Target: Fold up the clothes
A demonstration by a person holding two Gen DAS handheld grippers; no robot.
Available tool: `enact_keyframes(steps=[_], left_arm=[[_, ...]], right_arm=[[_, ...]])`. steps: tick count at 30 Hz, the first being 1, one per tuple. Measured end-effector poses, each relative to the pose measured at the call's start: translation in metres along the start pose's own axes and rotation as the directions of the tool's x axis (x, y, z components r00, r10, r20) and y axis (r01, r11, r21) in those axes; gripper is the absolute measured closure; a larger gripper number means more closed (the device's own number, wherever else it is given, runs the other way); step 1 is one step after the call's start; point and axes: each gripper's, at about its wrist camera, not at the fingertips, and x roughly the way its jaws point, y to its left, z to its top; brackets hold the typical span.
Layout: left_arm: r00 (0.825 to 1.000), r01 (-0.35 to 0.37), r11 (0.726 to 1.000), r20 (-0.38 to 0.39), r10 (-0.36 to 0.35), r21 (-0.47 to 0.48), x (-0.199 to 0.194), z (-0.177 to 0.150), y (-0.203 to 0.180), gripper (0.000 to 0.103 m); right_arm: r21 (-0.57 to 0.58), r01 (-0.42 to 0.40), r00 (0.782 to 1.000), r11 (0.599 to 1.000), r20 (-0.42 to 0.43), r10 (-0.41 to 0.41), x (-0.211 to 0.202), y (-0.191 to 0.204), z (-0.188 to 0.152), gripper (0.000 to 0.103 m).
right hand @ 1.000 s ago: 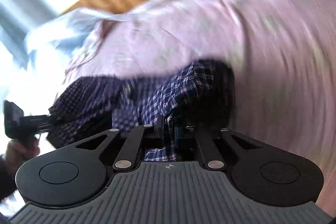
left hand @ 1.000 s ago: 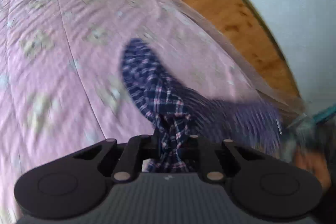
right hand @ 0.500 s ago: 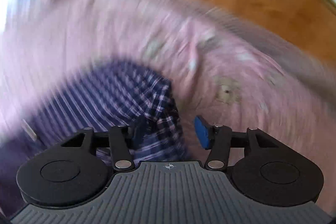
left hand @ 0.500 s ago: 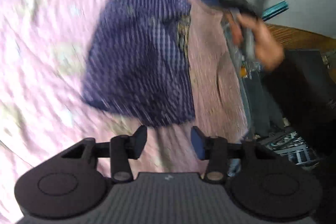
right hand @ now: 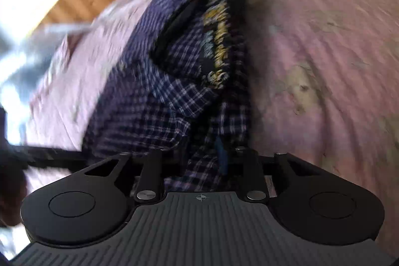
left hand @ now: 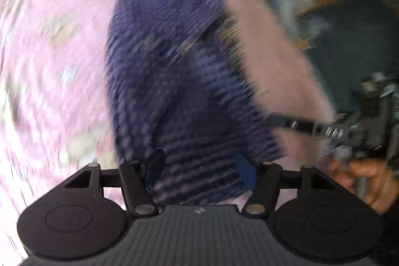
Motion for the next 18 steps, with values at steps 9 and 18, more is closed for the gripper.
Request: enact_keyframes(steps=[9,18], left_arm=[[0.969,-0.204,0.979,0.147,0.199,0.020,0.009,0.186,0.046,0.018],[0.954,-0.250,0.965,0.151,0.260,-0.080,0.066,0.241,0.063,0.018]], right_arm=[[0.055,0.003,0.990,0.998,0.142,-0.010,-0.033,0.001,0.029,0.031],[-0.064,-0.161,0.981,0.985,0.094,0.167,0.063,0.019,0.201,0.041]])
